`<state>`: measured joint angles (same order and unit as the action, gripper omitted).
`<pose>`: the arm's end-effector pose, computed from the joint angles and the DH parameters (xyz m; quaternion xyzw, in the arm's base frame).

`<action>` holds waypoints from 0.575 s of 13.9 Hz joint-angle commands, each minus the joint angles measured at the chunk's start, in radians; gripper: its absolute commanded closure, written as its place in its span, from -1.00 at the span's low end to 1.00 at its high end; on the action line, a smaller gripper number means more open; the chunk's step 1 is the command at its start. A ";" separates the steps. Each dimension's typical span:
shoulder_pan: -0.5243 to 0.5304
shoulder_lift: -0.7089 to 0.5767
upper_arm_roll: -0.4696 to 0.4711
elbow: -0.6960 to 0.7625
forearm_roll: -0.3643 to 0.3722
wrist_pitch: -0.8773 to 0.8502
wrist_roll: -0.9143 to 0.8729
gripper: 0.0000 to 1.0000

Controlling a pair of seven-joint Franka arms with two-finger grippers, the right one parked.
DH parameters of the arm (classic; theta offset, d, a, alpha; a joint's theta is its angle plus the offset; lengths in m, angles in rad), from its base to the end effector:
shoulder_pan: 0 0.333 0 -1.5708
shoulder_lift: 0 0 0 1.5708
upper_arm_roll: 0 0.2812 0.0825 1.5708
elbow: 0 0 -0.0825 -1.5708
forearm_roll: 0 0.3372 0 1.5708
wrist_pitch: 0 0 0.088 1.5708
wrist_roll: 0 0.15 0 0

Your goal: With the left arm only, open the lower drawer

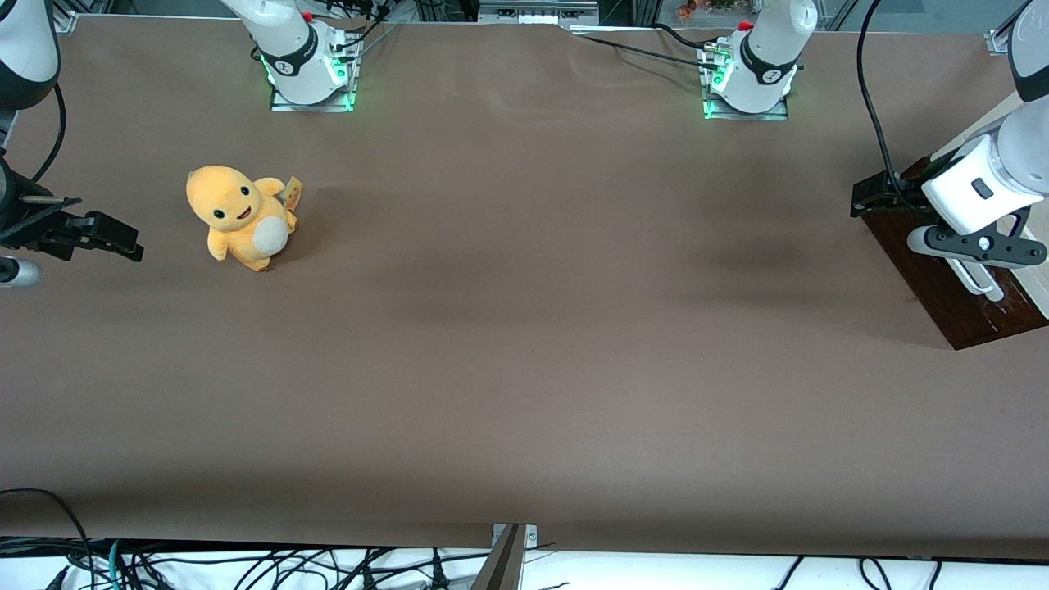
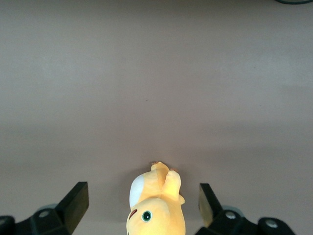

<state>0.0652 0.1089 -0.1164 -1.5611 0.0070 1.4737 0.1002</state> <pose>0.5127 -0.0229 0.4883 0.9923 -0.0755 -0.0975 0.0052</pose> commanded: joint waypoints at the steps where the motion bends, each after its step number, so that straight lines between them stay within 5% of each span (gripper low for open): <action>1: -0.001 0.008 0.004 -0.002 -0.013 -0.001 -0.017 -1.00; 8: -0.015 0.093 -0.009 -0.007 0.025 -0.015 -0.169 -1.00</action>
<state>0.0571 0.1697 -0.1233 -1.5690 0.0079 1.4724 -0.0466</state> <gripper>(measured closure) 0.000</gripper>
